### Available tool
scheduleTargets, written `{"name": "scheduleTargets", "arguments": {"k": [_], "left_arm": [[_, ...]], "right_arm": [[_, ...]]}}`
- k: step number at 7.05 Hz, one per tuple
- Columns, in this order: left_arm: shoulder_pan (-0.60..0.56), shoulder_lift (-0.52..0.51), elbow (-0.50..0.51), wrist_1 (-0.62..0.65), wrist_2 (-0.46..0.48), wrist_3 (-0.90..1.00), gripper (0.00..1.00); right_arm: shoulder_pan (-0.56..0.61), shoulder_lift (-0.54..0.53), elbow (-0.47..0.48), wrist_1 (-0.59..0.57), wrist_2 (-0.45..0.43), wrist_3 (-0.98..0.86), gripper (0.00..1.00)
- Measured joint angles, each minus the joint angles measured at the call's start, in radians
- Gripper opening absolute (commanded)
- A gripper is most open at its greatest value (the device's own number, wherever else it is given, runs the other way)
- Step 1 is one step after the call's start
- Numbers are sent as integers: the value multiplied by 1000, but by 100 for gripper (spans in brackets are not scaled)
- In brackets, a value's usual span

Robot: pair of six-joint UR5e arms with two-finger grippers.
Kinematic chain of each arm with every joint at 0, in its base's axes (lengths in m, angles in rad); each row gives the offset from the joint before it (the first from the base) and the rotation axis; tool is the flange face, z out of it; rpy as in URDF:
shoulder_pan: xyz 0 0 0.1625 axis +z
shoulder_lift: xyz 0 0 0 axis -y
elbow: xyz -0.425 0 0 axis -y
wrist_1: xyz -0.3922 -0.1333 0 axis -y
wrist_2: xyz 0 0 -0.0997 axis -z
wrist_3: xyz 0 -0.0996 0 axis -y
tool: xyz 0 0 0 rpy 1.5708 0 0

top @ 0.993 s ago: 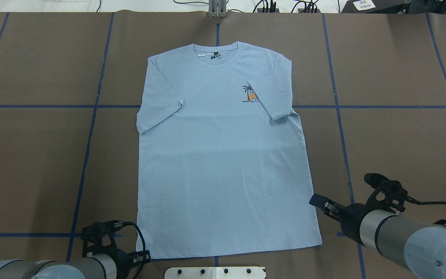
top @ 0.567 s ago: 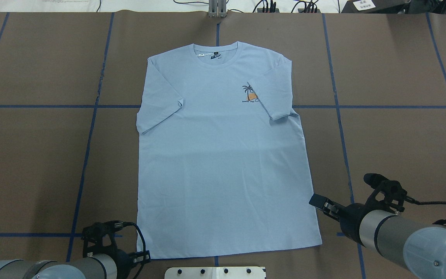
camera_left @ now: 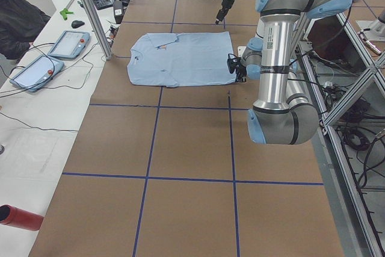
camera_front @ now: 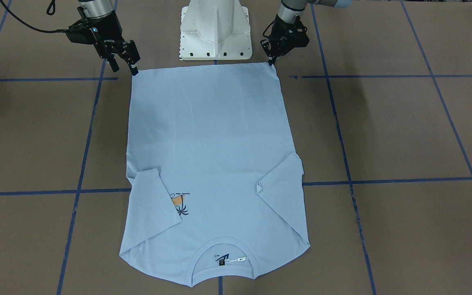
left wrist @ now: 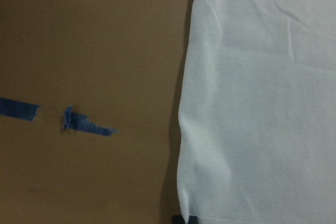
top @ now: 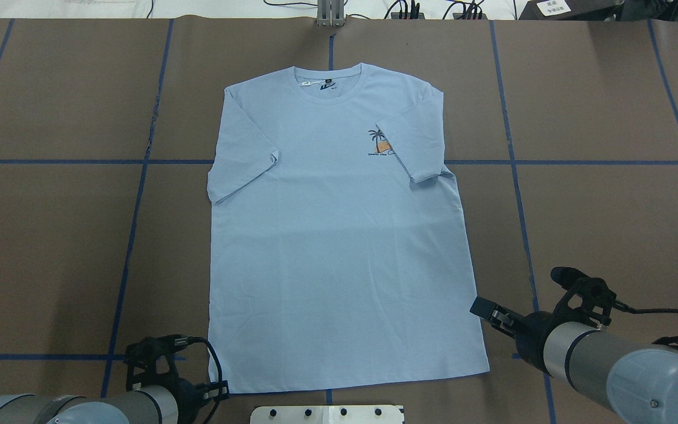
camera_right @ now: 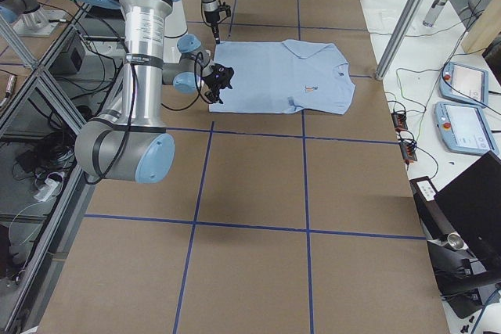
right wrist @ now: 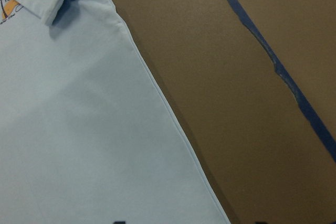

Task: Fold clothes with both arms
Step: 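Align and grasp the hem corners with both grippers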

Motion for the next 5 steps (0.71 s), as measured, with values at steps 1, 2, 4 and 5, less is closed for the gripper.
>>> {"name": "scheduleTargets", "arguments": {"k": [1,2,4,5], "left_arm": [[-1,-2,0,0,2,-1,0],[-2,-3,-1,0,9,-1,0],[-2,-4,-2,0,30,-2,0],[-1,-4,-3,0,38,-2,0]], "right_arm": [[-29,-1,-16,-3,-29,0,100],[-56,-2,-33,-4,-48,1,100],[-118,-2,-65,-5,-105,39,83],[-150,-3,-74,-10,-128,82,72]]}}
